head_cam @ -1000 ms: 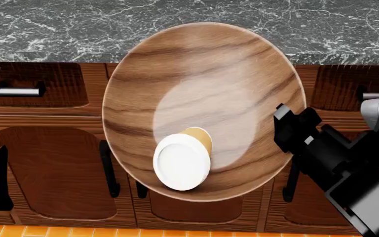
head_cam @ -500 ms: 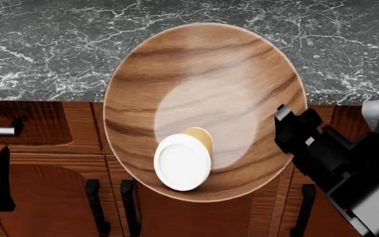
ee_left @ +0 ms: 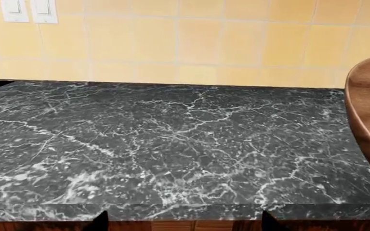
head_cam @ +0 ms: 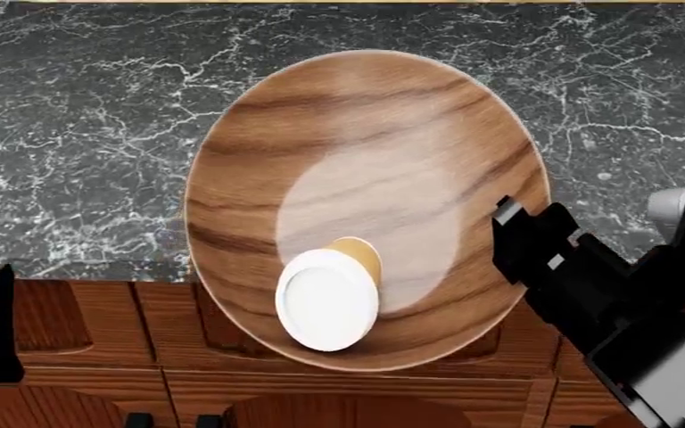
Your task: Place the cup inside the bowl on the dining table and move the bowl to any counter.
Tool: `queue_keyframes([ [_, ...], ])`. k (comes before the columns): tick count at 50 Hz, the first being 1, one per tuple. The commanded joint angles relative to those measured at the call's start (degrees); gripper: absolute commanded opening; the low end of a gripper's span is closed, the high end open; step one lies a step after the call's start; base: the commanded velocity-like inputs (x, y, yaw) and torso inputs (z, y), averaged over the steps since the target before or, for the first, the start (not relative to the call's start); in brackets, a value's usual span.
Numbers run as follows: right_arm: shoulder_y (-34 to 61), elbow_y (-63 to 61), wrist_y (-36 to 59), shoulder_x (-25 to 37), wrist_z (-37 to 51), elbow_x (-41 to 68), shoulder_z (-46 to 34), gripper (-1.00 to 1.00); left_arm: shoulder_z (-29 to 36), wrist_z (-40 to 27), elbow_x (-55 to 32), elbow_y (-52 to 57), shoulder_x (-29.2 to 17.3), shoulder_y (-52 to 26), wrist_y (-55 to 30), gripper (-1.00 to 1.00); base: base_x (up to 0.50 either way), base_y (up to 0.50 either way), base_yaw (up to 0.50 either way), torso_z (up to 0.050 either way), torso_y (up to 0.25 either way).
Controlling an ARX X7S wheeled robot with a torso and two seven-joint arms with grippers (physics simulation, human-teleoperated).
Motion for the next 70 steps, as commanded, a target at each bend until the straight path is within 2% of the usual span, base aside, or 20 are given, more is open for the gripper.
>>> queue_keyframes([
  [1,0.0,-0.3,-0.4,0.0,-0.6,1.2,0.6,-1.0,0.1,-0.1,0.0,0.0,0.0,0.0,0.1,1.0,0.5,0.0,0.0,0.0,0.0],
  [30,0.2,-0.1,-0.6,0.0,-1.0,1.0,-0.1,-1.0,0.2,0.0,0.2,-0.1,-0.1,0.6,0.7,1.0,0.49,0.0,0.0,0.0,0.001],
  [49,-1.8,1.4,0.1,-0.4,0.4,1.9,-0.7,-1.0,0.2,0.0,0.2,-0.2,-0.2,0.8,1.0,1.0,0.0,0.0,0.0,0.0,0.001],
  [70,1.1,8.1,-1.4,-2.5,-1.8,-1.6,-3.7,-1.0,0.2,-0.1,0.6,-0.3,0.2,2.0,2.0,1.0,0.0,0.0,0.0,0.0,0.0],
])
